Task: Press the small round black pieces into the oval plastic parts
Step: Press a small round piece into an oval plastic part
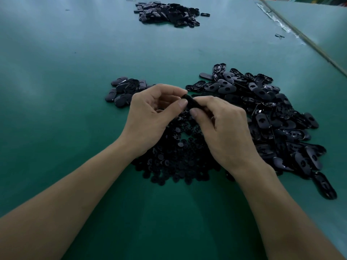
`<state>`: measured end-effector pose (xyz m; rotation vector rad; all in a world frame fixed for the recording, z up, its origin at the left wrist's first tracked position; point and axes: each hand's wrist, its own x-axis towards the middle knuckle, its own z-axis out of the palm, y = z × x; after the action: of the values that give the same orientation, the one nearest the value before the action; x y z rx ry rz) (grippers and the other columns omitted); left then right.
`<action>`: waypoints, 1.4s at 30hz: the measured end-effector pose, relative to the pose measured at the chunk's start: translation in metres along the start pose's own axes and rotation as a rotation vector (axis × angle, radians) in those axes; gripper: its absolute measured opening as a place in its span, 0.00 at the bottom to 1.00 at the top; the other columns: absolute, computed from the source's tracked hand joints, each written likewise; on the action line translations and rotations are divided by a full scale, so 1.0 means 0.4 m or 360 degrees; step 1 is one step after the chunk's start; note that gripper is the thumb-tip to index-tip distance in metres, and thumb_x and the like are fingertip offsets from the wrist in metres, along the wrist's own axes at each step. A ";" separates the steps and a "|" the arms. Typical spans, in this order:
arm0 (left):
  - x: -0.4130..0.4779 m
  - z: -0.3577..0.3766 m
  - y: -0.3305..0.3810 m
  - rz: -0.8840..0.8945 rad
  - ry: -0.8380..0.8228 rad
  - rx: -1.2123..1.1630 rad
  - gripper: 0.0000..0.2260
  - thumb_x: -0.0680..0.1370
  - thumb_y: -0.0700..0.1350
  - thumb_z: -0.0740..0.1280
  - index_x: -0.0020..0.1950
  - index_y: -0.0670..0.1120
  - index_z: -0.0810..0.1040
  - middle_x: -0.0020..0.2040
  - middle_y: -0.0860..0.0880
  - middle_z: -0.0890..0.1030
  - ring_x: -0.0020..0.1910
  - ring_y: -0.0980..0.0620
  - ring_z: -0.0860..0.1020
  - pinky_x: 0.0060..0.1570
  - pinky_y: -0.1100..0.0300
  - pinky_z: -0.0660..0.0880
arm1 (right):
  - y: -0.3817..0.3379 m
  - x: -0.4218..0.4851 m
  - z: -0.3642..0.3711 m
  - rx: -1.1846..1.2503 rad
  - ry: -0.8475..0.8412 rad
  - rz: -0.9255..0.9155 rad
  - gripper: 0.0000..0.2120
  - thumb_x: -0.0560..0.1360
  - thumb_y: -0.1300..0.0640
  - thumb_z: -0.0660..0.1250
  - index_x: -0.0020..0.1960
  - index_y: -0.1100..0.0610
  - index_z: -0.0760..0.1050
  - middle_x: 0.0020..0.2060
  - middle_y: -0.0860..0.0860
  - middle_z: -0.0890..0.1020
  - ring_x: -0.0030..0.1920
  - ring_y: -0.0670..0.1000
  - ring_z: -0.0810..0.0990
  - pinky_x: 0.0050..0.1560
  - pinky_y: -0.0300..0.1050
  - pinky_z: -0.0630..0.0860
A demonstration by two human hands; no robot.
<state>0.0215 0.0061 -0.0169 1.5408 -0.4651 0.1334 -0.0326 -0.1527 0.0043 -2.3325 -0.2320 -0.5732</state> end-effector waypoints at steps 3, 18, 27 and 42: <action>0.000 0.001 0.002 0.0017 -0.0014 0.0009 0.08 0.75 0.40 0.75 0.48 0.52 0.81 0.43 0.56 0.84 0.41 0.57 0.80 0.44 0.55 0.81 | -0.005 -0.003 -0.001 0.0106 0.0018 -0.0044 0.08 0.79 0.59 0.69 0.58 0.56 0.82 0.40 0.35 0.77 0.41 0.35 0.76 0.45 0.25 0.68; -0.005 0.002 0.018 -0.0080 -0.0048 -0.0089 0.09 0.75 0.41 0.75 0.51 0.50 0.80 0.41 0.52 0.85 0.39 0.56 0.82 0.42 0.59 0.80 | -0.007 -0.001 0.007 0.0802 0.0128 0.0308 0.05 0.78 0.60 0.70 0.49 0.51 0.79 0.39 0.47 0.86 0.40 0.45 0.86 0.42 0.38 0.79; -0.003 0.005 0.009 -0.0064 -0.0022 -0.0097 0.05 0.79 0.38 0.70 0.47 0.48 0.80 0.41 0.50 0.85 0.41 0.52 0.83 0.43 0.58 0.82 | -0.012 -0.011 0.011 0.0180 -0.0032 0.0231 0.06 0.79 0.57 0.68 0.55 0.52 0.81 0.43 0.41 0.84 0.48 0.44 0.81 0.50 0.40 0.78; 0.005 0.006 -0.006 -0.0083 0.0028 -0.0091 0.12 0.81 0.33 0.65 0.59 0.48 0.81 0.42 0.51 0.83 0.41 0.56 0.82 0.42 0.63 0.80 | -0.011 -0.021 0.016 -0.0424 -0.0276 0.0268 0.09 0.79 0.50 0.68 0.56 0.48 0.84 0.48 0.48 0.78 0.54 0.50 0.72 0.53 0.42 0.69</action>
<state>0.0237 0.0033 -0.0186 1.4935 -0.4113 0.0923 -0.0393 -0.1451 -0.0009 -2.6320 -0.0388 -0.3349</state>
